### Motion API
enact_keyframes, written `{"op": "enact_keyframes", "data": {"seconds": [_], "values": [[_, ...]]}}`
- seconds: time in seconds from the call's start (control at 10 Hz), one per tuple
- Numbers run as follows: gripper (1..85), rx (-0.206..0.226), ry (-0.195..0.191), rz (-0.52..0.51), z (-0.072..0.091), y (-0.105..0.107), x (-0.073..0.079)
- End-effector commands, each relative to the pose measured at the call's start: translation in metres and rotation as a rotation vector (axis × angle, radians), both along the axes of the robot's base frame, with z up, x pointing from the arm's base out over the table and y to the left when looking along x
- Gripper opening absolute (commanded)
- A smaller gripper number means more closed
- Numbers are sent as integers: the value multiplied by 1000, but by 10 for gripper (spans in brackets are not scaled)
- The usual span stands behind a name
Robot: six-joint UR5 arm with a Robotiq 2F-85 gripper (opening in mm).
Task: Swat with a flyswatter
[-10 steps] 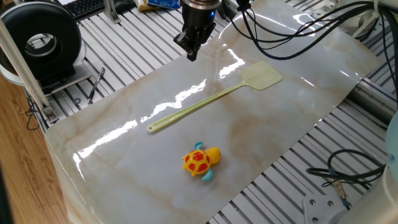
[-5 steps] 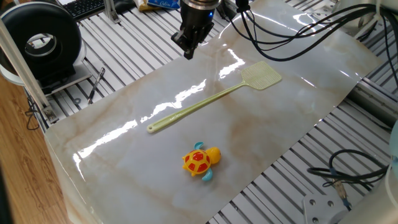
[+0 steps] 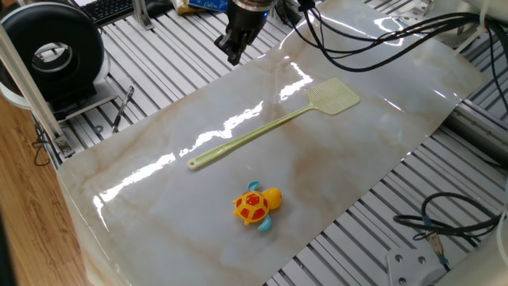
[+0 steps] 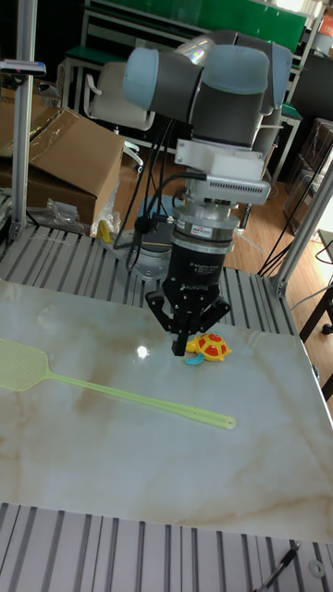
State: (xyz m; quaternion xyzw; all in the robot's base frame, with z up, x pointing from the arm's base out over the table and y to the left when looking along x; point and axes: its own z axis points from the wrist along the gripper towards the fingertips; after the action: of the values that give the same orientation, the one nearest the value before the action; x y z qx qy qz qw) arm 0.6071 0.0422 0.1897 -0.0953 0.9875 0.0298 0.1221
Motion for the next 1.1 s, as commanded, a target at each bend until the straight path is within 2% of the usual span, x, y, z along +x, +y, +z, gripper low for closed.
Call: {"op": "enact_keyframes", "data": {"seconds": [0.0,0.1,0.2,0.3,0.4,0.5,0.6,0.7,0.8,1.0], "values": [[233,26,60,8,-18,27,-9],[90,35,79,-13,-20,30,-13],[43,-20,101,19,-22,17,-20],[37,-85,131,78,-24,3,-28],[147,-94,135,149,-24,4,-30],[350,-122,131,213,-24,0,-30],[447,-129,129,263,-39,1,-23],[487,-113,128,287,-59,9,-17],[497,-87,117,293,-72,18,-16],[513,-106,161,413,-74,14,-31]]}}
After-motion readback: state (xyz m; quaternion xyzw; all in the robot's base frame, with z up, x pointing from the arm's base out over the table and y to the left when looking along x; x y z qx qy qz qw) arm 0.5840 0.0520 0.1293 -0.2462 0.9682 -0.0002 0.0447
